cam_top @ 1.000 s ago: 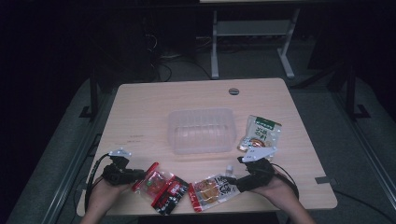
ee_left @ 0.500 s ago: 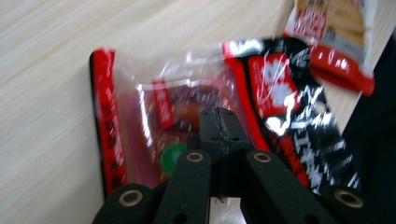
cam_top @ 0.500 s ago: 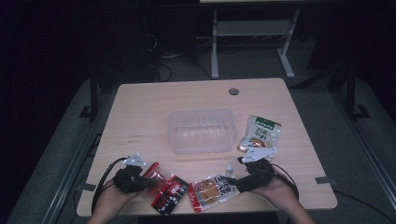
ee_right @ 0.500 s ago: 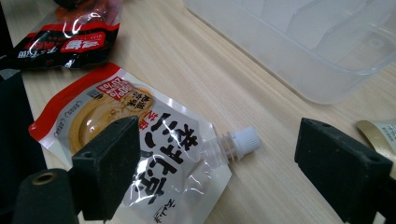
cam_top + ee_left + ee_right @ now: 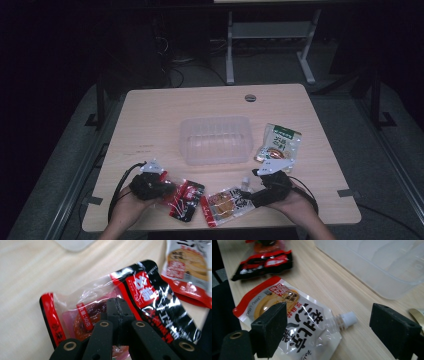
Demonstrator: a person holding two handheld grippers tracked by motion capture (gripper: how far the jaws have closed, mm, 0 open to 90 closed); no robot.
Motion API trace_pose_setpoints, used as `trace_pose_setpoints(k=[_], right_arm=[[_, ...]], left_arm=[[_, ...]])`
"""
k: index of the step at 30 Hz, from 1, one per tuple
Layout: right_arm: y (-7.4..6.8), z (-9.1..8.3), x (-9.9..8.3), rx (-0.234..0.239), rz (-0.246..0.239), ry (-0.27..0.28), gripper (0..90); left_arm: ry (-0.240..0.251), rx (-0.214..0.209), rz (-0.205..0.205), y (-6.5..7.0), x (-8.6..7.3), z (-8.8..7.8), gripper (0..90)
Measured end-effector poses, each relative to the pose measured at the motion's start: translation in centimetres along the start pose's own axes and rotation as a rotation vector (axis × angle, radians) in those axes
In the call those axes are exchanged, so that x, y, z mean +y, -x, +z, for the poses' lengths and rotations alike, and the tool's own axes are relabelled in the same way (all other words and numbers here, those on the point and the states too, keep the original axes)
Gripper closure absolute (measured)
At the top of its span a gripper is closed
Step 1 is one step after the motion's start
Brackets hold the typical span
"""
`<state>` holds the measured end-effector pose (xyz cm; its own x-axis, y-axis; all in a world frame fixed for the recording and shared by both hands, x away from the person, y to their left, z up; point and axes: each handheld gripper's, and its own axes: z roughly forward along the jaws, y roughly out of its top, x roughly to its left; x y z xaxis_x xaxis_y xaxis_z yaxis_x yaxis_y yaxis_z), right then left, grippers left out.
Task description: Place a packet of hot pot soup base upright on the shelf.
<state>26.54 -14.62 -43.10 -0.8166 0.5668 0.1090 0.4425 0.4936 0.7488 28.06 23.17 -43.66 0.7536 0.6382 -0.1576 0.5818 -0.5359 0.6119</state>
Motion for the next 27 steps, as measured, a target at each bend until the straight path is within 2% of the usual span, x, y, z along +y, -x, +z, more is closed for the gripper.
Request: trace_pose_setpoints(k=[6,7,10,12,14,16,19,21,24,25,27], right_arm=[[-1.1,1.6,1.1,0.052,0.0,-0.005,14.3],[-1.3,2.0,1.4,0.062,-0.01,-0.005,14.3],[-1.9,3.3,2.3,0.097,0.001,-0.023,17.0],[-2.2,4.2,2.8,0.118,0.01,-0.046,19.9],[-2.3,5.1,3.2,0.138,0.025,-0.074,22.1],[-2.5,6.1,3.6,0.165,0.044,-0.106,23.2],[-2.5,7.2,3.9,0.19,0.057,-0.122,26.4],[-2.6,7.7,4.2,0.206,0.089,-0.138,28.3],[-2.5,8.5,4.4,0.209,0.097,-0.14,28.9],[-2.4,8.7,4.5,0.21,0.115,-0.144,28.9],[-2.0,8.9,4.6,0.226,0.14,-0.129,28.9]], left_arm=[[0.013,0.017,0.01,-0.2,0.9,0.8,89.8],[0.014,0.021,0.022,-0.1,0.9,0.7,89.8],[0.04,0.031,0.021,-0.2,0.7,-0.2,89.7],[0.035,0.065,0.02,-0.5,0.4,-0.9,89.8],[0.01,0.103,0.014,-1.0,-0.3,-1.3,89.8],[-0.019,0.113,-0.018,-1.5,-0.9,-1.3,89.8],[-0.053,0.098,-0.057,-1.7,-1.6,-0.9,89.8],[-0.069,0.093,-0.061,-1.5,-1.7,-0.7,89.8],[-0.077,0.09,-0.051,-1.1,-1.6,-0.3,89.8],[-0.082,0.094,-0.038,-1.1,-1.5,-0.4,89.8],[-0.082,0.093,-0.042,-1.2,-1.5,-0.3,89.8]])
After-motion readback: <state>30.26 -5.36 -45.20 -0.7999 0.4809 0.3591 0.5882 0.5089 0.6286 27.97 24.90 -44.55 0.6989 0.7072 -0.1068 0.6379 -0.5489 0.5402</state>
